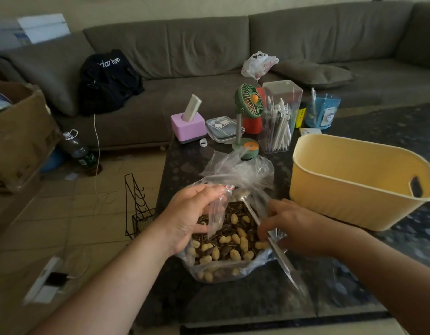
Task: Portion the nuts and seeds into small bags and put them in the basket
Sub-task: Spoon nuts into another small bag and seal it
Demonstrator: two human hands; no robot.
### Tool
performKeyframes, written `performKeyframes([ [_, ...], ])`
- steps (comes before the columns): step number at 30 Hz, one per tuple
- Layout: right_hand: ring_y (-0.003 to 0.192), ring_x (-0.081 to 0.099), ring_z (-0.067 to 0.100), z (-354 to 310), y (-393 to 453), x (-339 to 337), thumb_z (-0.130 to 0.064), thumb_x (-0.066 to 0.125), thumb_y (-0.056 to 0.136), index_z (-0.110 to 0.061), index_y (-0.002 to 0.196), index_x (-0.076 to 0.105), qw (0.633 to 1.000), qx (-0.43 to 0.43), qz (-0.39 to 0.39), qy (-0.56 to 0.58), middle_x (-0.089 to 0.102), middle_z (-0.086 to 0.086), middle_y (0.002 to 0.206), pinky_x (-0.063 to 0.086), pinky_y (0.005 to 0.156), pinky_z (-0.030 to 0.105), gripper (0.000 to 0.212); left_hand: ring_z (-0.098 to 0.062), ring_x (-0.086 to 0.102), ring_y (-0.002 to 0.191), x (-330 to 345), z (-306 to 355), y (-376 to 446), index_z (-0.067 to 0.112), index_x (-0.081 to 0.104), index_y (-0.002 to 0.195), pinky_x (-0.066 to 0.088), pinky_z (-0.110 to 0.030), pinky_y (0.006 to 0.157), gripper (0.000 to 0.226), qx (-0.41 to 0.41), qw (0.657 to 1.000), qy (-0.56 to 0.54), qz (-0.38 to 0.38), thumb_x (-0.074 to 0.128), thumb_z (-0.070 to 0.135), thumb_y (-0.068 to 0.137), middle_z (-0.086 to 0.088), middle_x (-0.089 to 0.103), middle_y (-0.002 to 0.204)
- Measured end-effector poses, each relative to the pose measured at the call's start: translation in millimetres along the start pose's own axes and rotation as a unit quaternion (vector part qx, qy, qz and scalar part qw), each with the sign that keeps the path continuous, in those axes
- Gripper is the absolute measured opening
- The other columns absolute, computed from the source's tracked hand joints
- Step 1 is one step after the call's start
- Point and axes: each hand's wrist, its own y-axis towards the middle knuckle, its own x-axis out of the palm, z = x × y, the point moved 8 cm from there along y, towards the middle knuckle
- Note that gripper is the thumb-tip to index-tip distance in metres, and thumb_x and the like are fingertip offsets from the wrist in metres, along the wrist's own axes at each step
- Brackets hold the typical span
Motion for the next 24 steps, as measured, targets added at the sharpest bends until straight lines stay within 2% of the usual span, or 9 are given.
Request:
performKeyframes([
  [5,0.099,0.042,0.010,-3,4,1,-0.025,0.074,0.093,-0.047,0.115,0.067,0.999,-0.017,0.044,0.013,0.042,-0.011,0.108,0.051,0.087,0.032,0.032,-0.031,0.071,0.117,-1,1,-2,0.031,0.083,0.104,0.056,-0.058,0.104,0.032,-0.007,0.999,0.022,0.023,0.079,0.055,0.084,-0.011,0.077,0.118],
  [7,0.098,0.043,0.007,-4,4,-8,-0.026,0.073,0.094,-0.047,0.118,0.067,0.996,-0.022,0.087,0.025,0.041,-0.013,0.108,0.051,0.085,0.028,0.033,-0.028,0.071,0.110,-2,4,-2,0.028,0.084,0.104,0.057,-0.052,0.100,0.033,0.002,0.999,0.024,0.030,0.077,0.054,0.084,-0.014,0.076,0.118],
  [10,0.093,0.043,0.006,-9,2,-25,-0.024,0.067,0.096,-0.039,0.132,0.065,0.982,-0.023,0.185,0.035,0.040,-0.014,0.105,0.047,0.079,0.022,0.039,-0.020,0.071,0.101,-3,10,-3,0.023,0.081,0.109,0.053,-0.039,0.085,0.031,0.017,0.998,0.041,0.045,0.070,0.048,0.093,-0.015,0.076,0.118],
  [13,0.092,0.043,0.010,-11,7,-37,-0.027,0.060,0.100,-0.035,0.139,0.065,0.967,-0.020,0.254,0.014,0.041,-0.011,0.102,0.045,0.075,0.024,0.040,-0.016,0.073,0.105,-6,11,-1,0.023,0.080,0.111,0.053,-0.038,0.091,0.033,0.029,0.995,0.080,0.052,0.066,0.049,0.097,-0.004,0.080,0.109],
  [15,0.091,0.048,0.013,-10,10,-44,-0.027,0.063,0.099,-0.029,0.136,0.068,0.960,-0.028,0.278,0.007,0.047,-0.008,0.103,0.052,0.074,0.031,0.037,-0.007,0.073,0.106,-5,13,-2,0.026,0.080,0.112,0.052,-0.041,0.102,0.044,0.054,0.990,0.120,0.050,0.069,0.062,0.088,0.007,0.081,0.108],
  [18,0.087,0.060,0.019,-18,3,-63,-0.022,0.067,0.099,-0.015,0.125,0.073,0.938,-0.066,0.339,-0.017,0.060,0.002,0.106,0.058,0.070,0.037,0.027,-0.006,0.073,0.109,-7,16,-3,0.029,0.078,0.115,0.052,-0.045,0.108,0.060,0.079,0.986,0.137,0.056,0.068,0.072,0.076,0.011,0.080,0.111],
  [21,0.085,0.065,0.018,-29,-11,-85,-0.028,0.056,0.106,-0.010,0.115,0.072,0.908,-0.081,0.410,0.024,0.065,0.003,0.107,0.058,0.071,0.034,0.026,-0.010,0.073,0.111,-14,18,-1,0.030,0.078,0.116,0.051,-0.047,0.109,0.060,0.077,0.986,0.134,0.064,0.067,0.073,0.075,0.011,0.080,0.111],
  [24,0.088,0.064,0.017,-34,-14,-86,-0.033,0.047,0.107,-0.014,0.111,0.070,0.909,-0.049,0.402,0.099,0.065,-0.001,0.102,0.057,0.076,0.040,0.029,-0.014,0.073,0.109,-21,11,2,0.030,0.080,0.107,0.052,-0.049,0.108,0.050,0.037,0.986,0.147,0.073,0.067,0.070,0.080,0.009,0.081,0.104],
])
